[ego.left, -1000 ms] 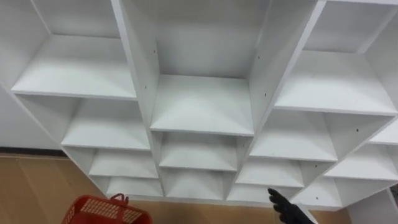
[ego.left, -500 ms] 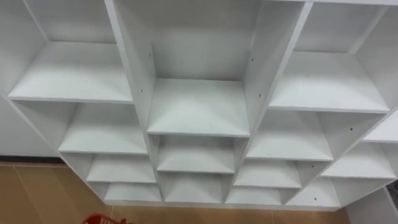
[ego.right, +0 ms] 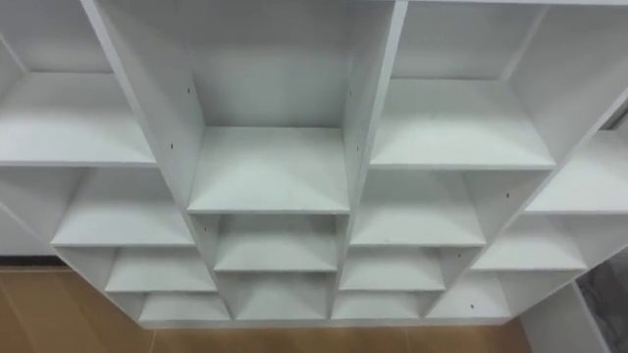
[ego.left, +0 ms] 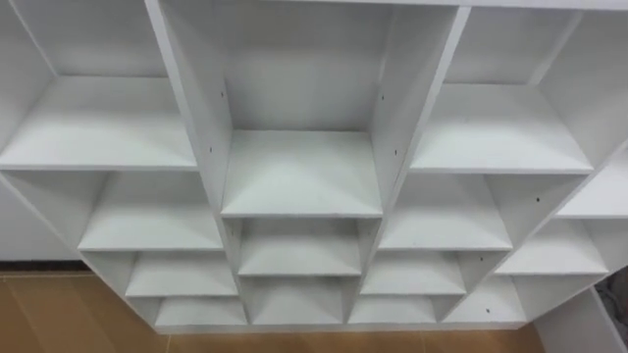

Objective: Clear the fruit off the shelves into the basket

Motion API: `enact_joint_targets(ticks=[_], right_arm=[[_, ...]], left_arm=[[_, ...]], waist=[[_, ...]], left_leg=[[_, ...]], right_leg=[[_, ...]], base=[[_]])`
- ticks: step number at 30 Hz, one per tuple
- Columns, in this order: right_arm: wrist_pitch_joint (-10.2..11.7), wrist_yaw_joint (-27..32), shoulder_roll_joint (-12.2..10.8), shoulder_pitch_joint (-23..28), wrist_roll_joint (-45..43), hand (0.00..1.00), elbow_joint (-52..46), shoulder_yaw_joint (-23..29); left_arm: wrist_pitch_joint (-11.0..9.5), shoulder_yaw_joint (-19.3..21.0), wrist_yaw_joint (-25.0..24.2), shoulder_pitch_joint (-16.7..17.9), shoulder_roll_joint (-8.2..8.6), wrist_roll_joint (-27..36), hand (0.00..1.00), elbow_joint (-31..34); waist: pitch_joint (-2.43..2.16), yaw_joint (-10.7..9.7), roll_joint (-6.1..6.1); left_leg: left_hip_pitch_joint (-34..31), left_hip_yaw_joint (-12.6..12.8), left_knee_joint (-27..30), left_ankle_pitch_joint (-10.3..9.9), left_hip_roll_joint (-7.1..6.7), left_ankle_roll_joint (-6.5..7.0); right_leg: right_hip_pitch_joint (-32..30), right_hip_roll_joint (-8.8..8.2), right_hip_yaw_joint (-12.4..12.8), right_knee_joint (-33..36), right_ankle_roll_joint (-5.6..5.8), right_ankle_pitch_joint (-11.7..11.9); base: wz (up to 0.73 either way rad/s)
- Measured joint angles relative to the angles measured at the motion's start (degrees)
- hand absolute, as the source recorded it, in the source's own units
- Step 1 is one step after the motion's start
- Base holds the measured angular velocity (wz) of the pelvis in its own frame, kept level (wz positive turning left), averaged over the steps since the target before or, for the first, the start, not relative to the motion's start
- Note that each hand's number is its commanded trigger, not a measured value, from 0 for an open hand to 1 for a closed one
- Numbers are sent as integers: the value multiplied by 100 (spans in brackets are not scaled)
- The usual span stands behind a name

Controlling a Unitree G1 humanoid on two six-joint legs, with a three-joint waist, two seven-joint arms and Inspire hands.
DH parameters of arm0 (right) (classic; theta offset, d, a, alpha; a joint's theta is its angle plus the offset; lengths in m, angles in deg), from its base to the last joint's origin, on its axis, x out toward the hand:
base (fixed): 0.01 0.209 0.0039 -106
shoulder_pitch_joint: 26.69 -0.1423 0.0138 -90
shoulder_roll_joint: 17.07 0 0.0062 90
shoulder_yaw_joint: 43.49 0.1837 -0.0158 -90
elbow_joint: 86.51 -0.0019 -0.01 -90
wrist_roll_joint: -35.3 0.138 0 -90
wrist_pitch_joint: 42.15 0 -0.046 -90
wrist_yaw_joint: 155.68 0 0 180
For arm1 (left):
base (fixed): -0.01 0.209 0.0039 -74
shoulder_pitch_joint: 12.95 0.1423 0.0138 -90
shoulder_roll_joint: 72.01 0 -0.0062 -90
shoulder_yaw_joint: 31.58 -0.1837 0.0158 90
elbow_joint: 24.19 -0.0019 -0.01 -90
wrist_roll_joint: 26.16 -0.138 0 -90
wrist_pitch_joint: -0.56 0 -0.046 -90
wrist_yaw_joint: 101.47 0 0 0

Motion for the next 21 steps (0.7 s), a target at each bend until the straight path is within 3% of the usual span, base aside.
enact_joint_targets(ticks=[5, 7, 21], right_arm=[[-84, -74, -13, -48, 0, 0, -19, -85], [-114, -75, -25, -35, 1, 0, -3, -85], [-230, -124, -58, 67, -140, 0, -122, -78]], left_arm=[[101, -1, -17, -24, 15, -2, 100, 9], [124, -2, -19, -23, 17, -1, 100, -1], [214, -9, -173, -22, 19, -5, 100, 78]], waist=[[0, -23, 4], [26, -33, 4], [14, -38, 19]], left_leg=[[6, -42, -2, 0, -1, 0], [55, -55, -4, -8, -1, -3], [71, -55, -8, -49, -1, 5]], right_leg=[[30, -1, -20, -20, 2, -2], [76, 1, -20, -24, 3, -16], [69, 13, 22, -14, 8, -29]], base=[[3], [0], [0]])
